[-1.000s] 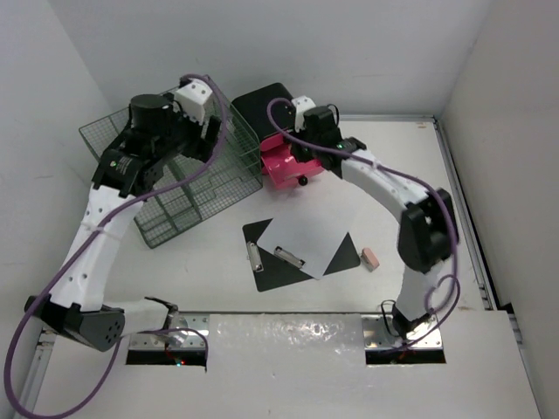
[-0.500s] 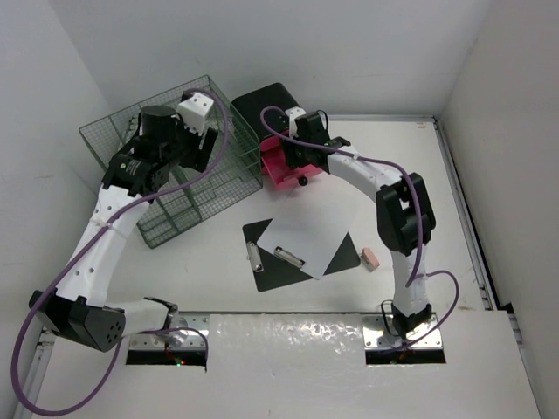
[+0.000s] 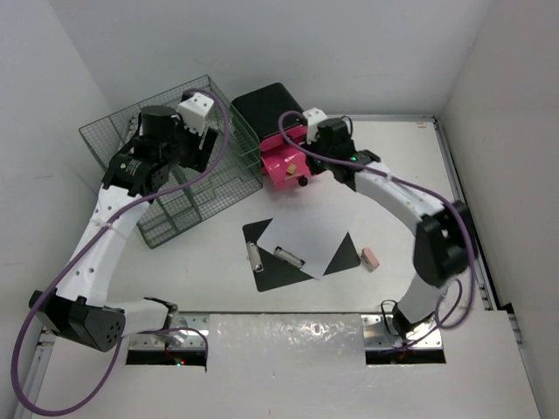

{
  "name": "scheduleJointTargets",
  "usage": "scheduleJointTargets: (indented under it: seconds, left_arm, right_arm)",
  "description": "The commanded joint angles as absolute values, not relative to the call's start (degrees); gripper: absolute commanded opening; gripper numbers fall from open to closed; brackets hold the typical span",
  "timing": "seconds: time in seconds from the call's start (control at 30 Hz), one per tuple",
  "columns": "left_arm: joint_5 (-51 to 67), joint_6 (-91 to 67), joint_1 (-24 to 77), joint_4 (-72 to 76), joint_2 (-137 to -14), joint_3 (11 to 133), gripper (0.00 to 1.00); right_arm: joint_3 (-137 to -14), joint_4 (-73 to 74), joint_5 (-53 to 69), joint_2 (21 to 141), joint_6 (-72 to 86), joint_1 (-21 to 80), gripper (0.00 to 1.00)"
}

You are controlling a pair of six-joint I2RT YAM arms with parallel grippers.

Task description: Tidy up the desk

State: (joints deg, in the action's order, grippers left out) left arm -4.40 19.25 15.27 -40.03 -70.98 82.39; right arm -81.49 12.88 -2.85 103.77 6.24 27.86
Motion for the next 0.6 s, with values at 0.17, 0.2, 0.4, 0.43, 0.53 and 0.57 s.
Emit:
scheduleJointTargets:
  seconds: [0.17, 0.2, 0.4, 0.43, 0.53, 0.57]
  left_arm:
    - [-2.81, 19.60, 14.50, -37.44, -70.31, 81.83, 0.69]
    - [-2.81, 19.60, 14.50, -37.53, -70.23, 81.91, 0.69]
    - [-2.55, 19.86, 14.50, -38.06, -69.96, 81.48, 0.69]
    - [-2.55, 19.95, 14.50, -38.14, -69.87, 81.21, 0.69]
    - [-2.72, 20.13, 14.50, -38.14, -69.87, 80.77, 0.69]
    - [-2.64, 20.13, 14.50, -38.06, -69.96, 80.68, 0.69]
  right_arm:
    - [-62.76, 0.36, 1.30, 95.09, 11.07, 27.25, 0.40]
    - [-62.14, 0.00, 1.75, 96.05, 12.21, 27.25, 0.44]
    - [-61.43, -5.00, 2.37, 100.45, 13.97, 27.16, 0.43]
    - [-61.87, -5.79, 2.46, 101.76, 14.15, 27.16, 0.43]
    - [-63.54, -7.73, 1.85, 104.84, 14.76, 26.90, 0.42]
    - [-63.98, -8.43, 1.50, 105.55, 15.03, 26.81, 0.42]
